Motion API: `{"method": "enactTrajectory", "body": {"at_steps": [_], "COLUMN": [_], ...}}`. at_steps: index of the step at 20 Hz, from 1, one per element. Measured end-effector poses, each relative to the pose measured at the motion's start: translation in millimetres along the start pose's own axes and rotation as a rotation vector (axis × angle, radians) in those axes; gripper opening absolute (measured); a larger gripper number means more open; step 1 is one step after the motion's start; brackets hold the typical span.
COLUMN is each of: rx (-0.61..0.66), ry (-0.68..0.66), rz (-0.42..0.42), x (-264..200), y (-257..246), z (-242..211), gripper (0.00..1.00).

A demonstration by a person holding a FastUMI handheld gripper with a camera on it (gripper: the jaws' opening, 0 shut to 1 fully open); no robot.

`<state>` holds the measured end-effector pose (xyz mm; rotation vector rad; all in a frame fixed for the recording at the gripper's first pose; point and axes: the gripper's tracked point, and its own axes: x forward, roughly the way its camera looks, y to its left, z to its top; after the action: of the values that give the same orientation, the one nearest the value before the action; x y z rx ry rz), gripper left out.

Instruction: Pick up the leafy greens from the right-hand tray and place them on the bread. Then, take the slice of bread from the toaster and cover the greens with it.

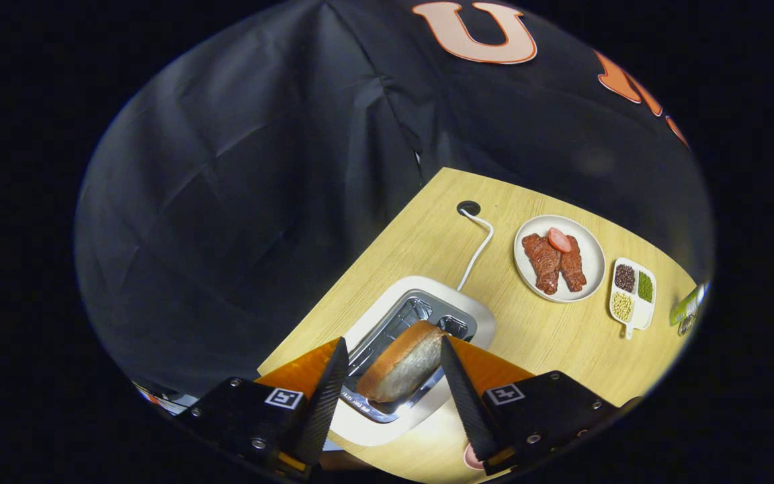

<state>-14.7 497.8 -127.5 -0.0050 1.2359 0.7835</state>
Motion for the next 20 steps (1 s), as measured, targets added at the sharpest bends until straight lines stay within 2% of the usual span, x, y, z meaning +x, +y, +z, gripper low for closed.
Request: {"method": "enactTrajectory", "body": {"at_steps": [4, 7, 10, 13, 17, 20], "rx": [0.039, 0.075, 0.087, 0.089, 0.090, 0.079], "ry": [0.055, 0.071, 0.072, 0.069, 0.054, 0.010], "rz": [-0.023, -0.030, -0.071, -0.108, -0.101, -0.090], "x": [11.3, 15.7, 13.1, 11.9, 8.9, 1.7], "y": [-1.5, -1.2, -13.6, -24.7, -21.0, -19.7], "z": [-11.2, -14.0, -14.0, -18.0, -14.5, -7.5], "gripper": [0.69, 0.50, 0.41, 0.18, 0.11, 0.09]}}
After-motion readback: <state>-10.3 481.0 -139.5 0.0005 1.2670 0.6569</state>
